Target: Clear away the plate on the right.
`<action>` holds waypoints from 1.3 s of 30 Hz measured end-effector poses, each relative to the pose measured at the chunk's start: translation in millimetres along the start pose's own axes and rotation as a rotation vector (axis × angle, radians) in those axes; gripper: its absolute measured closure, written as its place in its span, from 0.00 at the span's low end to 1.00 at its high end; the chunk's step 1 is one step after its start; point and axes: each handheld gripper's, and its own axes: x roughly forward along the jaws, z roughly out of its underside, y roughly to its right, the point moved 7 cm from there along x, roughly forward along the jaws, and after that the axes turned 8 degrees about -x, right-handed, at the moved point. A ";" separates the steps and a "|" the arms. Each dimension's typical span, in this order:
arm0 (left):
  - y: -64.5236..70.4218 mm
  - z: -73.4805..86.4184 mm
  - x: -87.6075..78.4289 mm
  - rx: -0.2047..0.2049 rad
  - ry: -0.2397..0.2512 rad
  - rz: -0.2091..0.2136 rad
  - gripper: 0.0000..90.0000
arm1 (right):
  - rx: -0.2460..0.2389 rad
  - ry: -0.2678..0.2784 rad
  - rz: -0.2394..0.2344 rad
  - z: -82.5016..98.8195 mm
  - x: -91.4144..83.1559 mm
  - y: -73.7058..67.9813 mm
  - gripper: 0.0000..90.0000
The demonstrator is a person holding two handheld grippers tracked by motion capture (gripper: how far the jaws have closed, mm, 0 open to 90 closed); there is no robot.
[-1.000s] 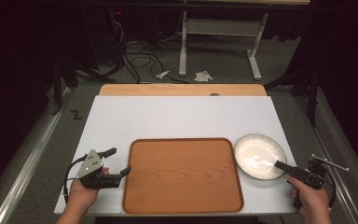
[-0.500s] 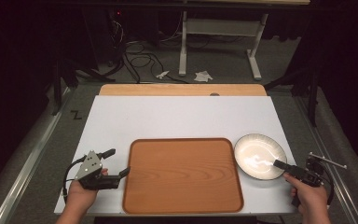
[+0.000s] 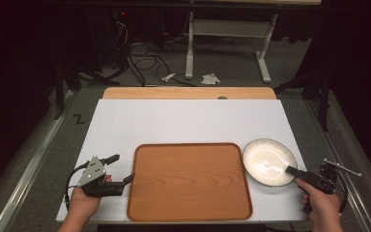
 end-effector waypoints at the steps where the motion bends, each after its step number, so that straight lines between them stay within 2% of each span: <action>1: 0.0 0.0 0.0 0.000 0.000 0.000 0.18 | 0.006 -0.001 0.001 -0.2 0.1 -0.2 0.86; 14: 0.0 0.7 -1.7 0.001 -0.003 -0.001 0.18 | 0.021 -0.004 0.022 -2.3 2.6 -0.1 0.91; 24: -0.2 0.5 -2.4 0.001 0.001 -0.004 0.18 | 0.052 0.006 -0.005 -3.3 3.4 1.4 0.93; 39: -0.9 0.1 -3.4 -0.003 0.006 -0.005 0.18 | 0.070 0.041 -0.006 -7.3 -1.7 4.3 0.94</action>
